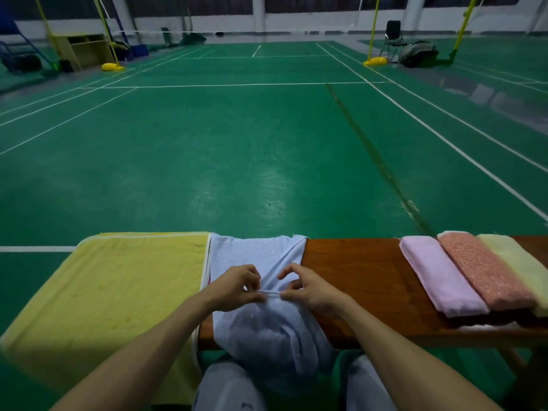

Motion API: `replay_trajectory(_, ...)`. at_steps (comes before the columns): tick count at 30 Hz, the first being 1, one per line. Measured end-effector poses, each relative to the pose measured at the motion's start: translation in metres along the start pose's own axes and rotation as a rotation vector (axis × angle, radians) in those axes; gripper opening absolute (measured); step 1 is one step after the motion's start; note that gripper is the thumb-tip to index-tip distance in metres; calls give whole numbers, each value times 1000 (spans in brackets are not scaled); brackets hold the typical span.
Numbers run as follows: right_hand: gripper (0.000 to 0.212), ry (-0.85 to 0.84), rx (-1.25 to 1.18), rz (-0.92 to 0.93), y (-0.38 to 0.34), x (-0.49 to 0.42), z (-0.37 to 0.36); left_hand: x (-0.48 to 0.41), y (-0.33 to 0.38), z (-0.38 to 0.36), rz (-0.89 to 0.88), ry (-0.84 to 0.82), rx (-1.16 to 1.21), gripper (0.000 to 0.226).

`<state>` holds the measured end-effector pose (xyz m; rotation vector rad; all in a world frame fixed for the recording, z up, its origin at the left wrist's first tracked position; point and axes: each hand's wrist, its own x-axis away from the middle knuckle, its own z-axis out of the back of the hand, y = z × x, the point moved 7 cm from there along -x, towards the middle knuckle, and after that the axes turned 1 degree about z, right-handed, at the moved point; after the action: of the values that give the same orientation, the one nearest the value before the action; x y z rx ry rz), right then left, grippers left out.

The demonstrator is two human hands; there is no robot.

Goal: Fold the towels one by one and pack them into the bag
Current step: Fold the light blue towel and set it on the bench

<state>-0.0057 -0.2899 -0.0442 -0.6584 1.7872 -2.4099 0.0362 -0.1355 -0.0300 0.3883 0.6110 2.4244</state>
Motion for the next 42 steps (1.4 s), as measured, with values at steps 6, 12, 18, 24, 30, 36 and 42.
replay_trajectory(6,10,-62,136,-6,-6,-7,-9,16,-32,21,37,86,96,27)
replay_trajectory(12,13,-84,9,-6,-6,-11,-13,36,-72,37,139,144,119,21)
replay_trajectory(18,15,-63,39,-9,-3,-13,-6,54,-98,49,210,177,150,17)
replay_trajectory(24,21,-4,130,-31,1,-18,7,68,-117,60,251,216,129,13)
replay_trajectory(30,25,79,319,2,-1,-37,24,79,-131,66,302,222,90,15)
replay_trajectory(36,38,196,455,38,-7,-55,35,83,-133,69,331,226,38,13)
replay_trajectory(42,66,306,563,77,-12,-80,50,77,-124,69,285,206,-21,31)
